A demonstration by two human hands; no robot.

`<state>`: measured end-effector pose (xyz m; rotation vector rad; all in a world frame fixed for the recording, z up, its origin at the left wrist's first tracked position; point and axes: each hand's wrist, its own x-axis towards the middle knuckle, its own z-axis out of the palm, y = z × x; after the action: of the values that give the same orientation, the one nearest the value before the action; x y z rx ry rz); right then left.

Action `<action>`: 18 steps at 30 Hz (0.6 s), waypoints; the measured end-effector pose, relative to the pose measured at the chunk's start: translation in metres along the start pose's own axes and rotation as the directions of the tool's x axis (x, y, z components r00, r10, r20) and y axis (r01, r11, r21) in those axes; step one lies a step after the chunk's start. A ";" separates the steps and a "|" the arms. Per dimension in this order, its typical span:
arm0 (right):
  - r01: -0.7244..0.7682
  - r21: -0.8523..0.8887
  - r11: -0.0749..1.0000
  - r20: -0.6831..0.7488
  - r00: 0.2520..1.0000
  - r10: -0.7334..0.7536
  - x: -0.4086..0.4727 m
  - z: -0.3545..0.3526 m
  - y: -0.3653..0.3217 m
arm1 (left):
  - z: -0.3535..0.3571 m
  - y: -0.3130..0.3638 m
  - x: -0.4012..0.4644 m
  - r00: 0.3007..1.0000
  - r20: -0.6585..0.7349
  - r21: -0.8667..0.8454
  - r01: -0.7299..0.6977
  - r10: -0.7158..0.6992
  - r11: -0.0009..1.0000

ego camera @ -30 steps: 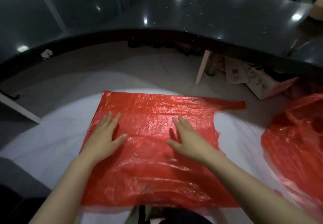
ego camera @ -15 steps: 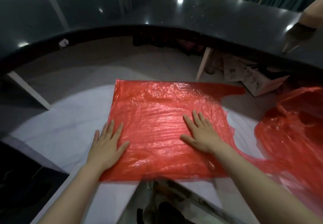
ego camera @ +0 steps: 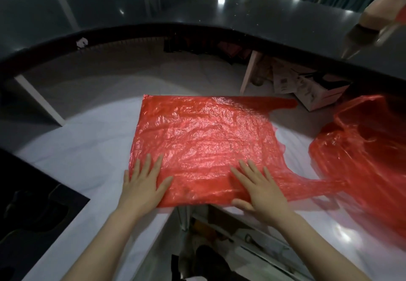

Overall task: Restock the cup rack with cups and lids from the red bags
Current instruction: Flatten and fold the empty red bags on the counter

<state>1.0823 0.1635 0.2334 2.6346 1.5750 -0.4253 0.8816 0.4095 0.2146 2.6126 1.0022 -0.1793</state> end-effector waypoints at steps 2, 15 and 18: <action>-0.037 -0.010 0.999 0.016 0.999 0.037 -0.008 0.012 0.008 | 0.009 -0.007 -0.001 1.000 -0.025 0.054 0.009 -0.008 0.998; -0.082 0.063 0.995 -0.022 0.996 0.084 -0.013 0.021 0.034 | 0.018 -0.021 0.007 0.988 -0.152 0.118 -0.018 0.036 0.993; -0.076 0.058 0.995 -0.017 0.997 0.077 -0.012 0.021 0.034 | 0.018 -0.021 0.008 0.988 -0.153 0.120 -0.015 0.033 0.993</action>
<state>1.1020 0.1326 0.2123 2.7384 1.4832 -0.4486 0.8738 0.4225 0.1900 2.7807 1.0394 -0.0308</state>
